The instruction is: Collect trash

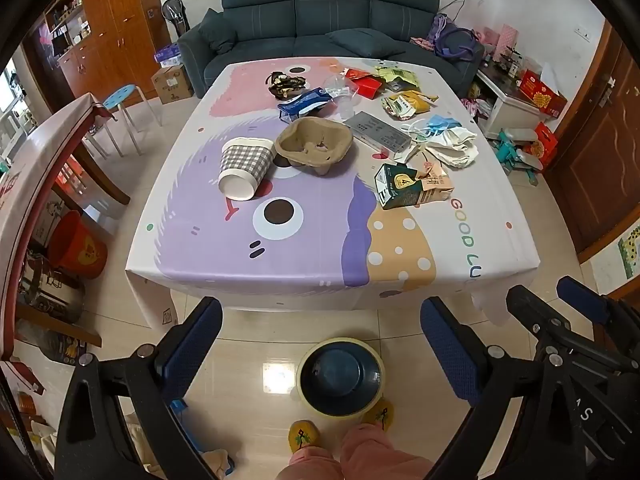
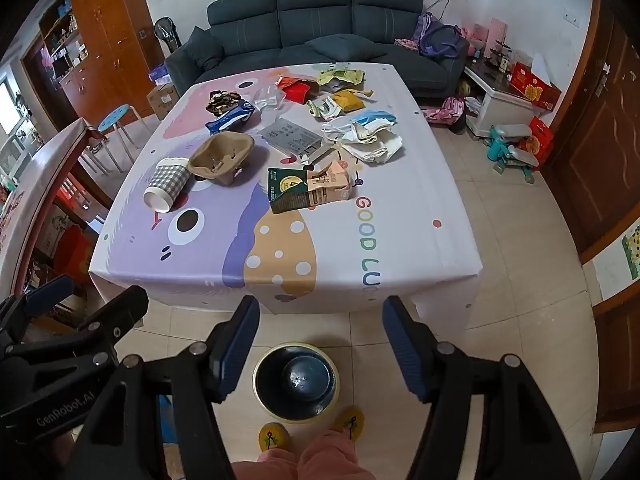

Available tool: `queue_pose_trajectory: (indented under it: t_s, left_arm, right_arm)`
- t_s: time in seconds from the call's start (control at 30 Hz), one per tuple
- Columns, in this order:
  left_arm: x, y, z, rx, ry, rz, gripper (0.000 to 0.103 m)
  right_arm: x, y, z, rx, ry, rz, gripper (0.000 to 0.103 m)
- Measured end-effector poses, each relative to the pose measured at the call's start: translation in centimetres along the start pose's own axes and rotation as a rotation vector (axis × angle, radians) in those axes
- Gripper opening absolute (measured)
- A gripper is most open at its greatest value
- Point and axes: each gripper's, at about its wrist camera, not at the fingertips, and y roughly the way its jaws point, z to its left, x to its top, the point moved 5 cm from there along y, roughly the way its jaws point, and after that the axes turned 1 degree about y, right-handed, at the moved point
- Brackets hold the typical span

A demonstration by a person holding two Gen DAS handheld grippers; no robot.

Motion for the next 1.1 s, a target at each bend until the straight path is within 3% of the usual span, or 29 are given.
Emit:
queue_pose_trajectory:
  t_s: [1.1]
  left_arm:
    - [-0.25,-0.49,-0.29,0.007,-0.002,-0.005,0.096]
  right_arm:
    - [-0.21,-0.17,-0.52,0.008,0.003,-0.001,0.065]
